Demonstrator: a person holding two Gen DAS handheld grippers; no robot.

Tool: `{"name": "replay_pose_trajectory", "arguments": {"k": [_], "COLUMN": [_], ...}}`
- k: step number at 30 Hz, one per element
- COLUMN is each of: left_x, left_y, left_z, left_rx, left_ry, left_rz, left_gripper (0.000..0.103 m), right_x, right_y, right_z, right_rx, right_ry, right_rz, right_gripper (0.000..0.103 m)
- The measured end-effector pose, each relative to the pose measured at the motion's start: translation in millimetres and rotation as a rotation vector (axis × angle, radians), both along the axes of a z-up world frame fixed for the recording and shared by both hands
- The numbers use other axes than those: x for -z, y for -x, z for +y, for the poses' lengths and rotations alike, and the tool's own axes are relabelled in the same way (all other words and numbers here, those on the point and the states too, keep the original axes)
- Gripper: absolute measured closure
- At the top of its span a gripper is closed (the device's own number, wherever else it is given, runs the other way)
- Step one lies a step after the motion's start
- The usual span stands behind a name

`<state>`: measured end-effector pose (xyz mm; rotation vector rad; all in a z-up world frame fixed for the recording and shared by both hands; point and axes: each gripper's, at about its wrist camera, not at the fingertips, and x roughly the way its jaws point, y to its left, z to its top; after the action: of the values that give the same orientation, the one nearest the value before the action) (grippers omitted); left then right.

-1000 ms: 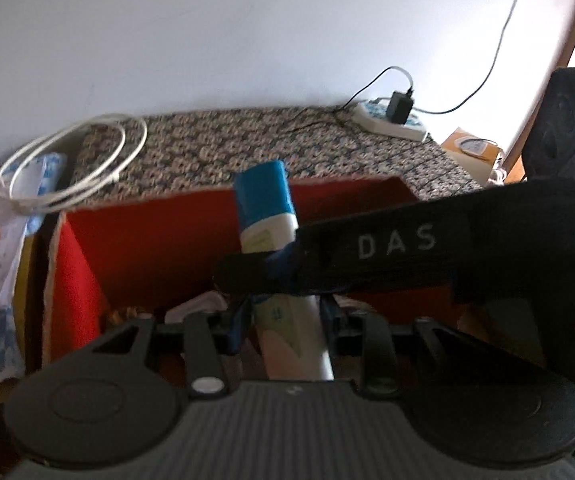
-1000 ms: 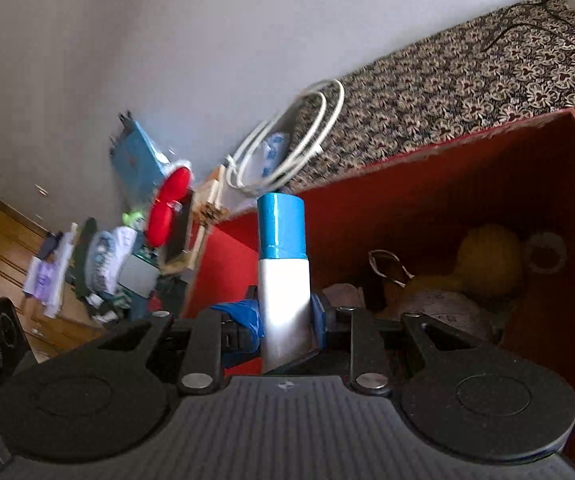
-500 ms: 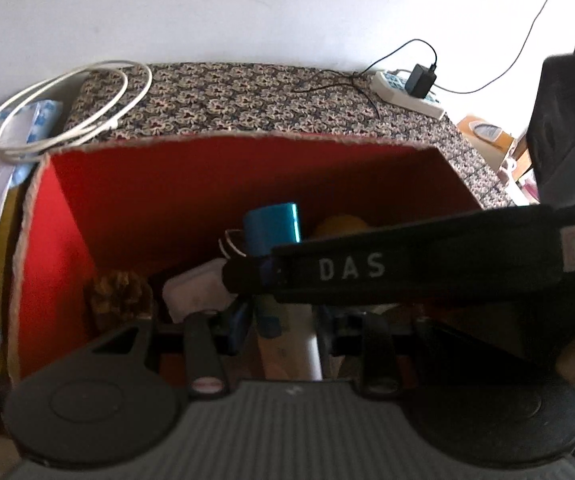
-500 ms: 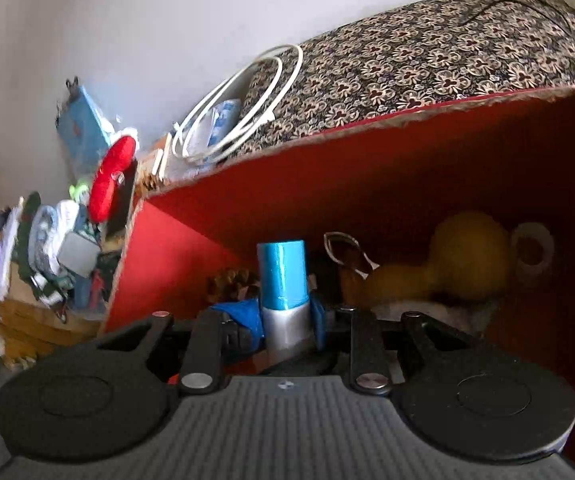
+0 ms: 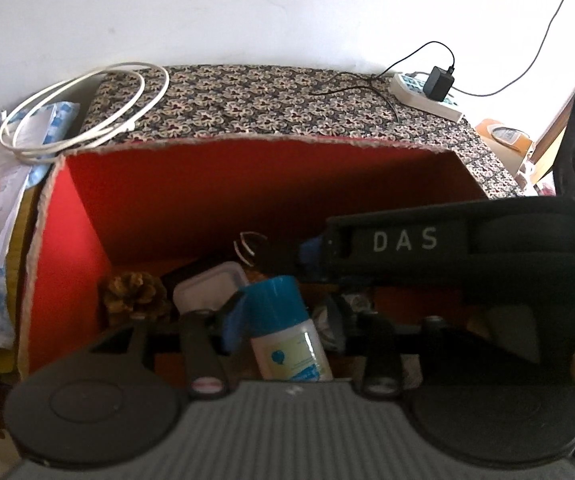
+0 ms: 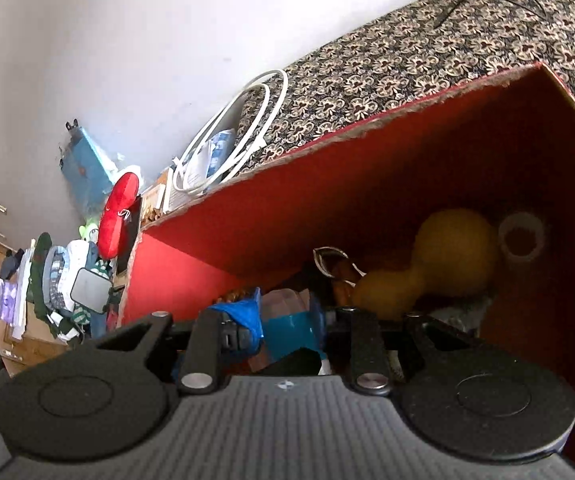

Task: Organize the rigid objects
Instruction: 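Lower the bottle into the box beside the clear container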

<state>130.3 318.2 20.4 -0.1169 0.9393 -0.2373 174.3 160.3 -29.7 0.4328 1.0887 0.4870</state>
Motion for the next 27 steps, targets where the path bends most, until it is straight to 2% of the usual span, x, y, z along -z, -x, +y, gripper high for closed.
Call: {"name": "replay_pose_trajectory", "arguments": {"k": [10,18,22,27], "left_x": [0.1,-1.6,-2.7,-7.9], "left_y": [0.8,2.9,7.3,20.7], "left_z": [0.0,-3.9,-3.4,-9.9], "left_rx": [-0.032,-0.086,-0.111,-0.128], "left_ry": [-0.017,-0.084,-0.08,-0.138], "left_rz": [-0.005,-0.015,0.003,-0.009], "left_gripper": [0.06,0.058,0.058,0.057], "right_x": [0.3,-1.4,-4.9,-6.1], "right_y": [-0.2,2.2,8.1,13.9], "right_z": [-1.3,-3.1,-5.8,-16.6], "right_rx": [-0.002,0.005,0.015,0.033], "right_ry": [0.009,0.026,0.053,0.04], "right_rz": [-0.008,-0.018,-0.047,-0.038], "right_gripper": [0.093,0.093,0.093,0.093]}}
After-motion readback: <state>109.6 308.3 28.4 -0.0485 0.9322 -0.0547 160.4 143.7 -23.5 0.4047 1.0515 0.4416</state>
